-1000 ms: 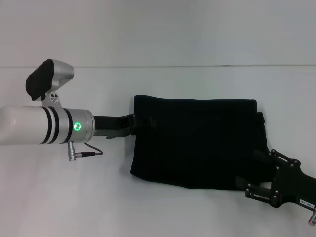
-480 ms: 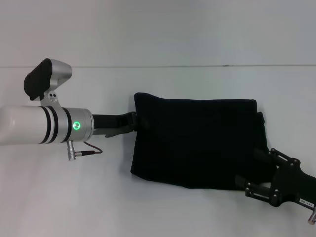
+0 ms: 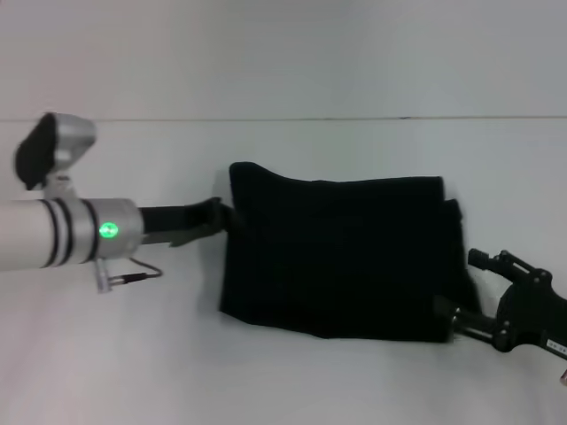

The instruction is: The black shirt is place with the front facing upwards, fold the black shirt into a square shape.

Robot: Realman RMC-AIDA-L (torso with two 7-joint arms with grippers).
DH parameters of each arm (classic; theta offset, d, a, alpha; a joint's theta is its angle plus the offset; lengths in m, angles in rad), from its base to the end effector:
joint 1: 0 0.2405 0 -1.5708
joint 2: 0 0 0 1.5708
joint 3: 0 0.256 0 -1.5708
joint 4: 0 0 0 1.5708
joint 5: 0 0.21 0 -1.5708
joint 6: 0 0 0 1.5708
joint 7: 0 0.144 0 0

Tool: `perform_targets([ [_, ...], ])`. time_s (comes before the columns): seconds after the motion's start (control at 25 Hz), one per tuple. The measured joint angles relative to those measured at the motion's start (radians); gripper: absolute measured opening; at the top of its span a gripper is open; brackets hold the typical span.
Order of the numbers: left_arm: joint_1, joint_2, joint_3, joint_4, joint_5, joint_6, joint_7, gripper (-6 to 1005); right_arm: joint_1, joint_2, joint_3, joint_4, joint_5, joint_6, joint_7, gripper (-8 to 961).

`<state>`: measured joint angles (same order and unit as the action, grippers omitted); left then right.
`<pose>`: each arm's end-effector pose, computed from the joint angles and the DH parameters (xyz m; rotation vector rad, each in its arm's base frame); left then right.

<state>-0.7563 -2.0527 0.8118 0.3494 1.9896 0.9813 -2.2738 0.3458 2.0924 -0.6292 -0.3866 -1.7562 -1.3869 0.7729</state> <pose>-0.2588 0.4010 -0.0498 -2.0751 -1.8131 -0.5956 0.3305 0.2793 -0.0265 -2.3829 0.4431 0.6725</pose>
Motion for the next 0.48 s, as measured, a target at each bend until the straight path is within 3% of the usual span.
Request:
perform_targets([
  [0.28, 0.073, 0.049, -0.075, 0.013, -0.030, -0.008, 0.037, 26, 0.008, 0.001, 0.043, 0.000, 0.000, 0.009, -0.005, 897],
  [0.48, 0.096, 0.053, -0.097, 0.016, -0.031, 0.006, 0.061, 27, 0.017, 0.003, 0.060, 0.001, 0.000, 0.016, -0.006, 897],
])
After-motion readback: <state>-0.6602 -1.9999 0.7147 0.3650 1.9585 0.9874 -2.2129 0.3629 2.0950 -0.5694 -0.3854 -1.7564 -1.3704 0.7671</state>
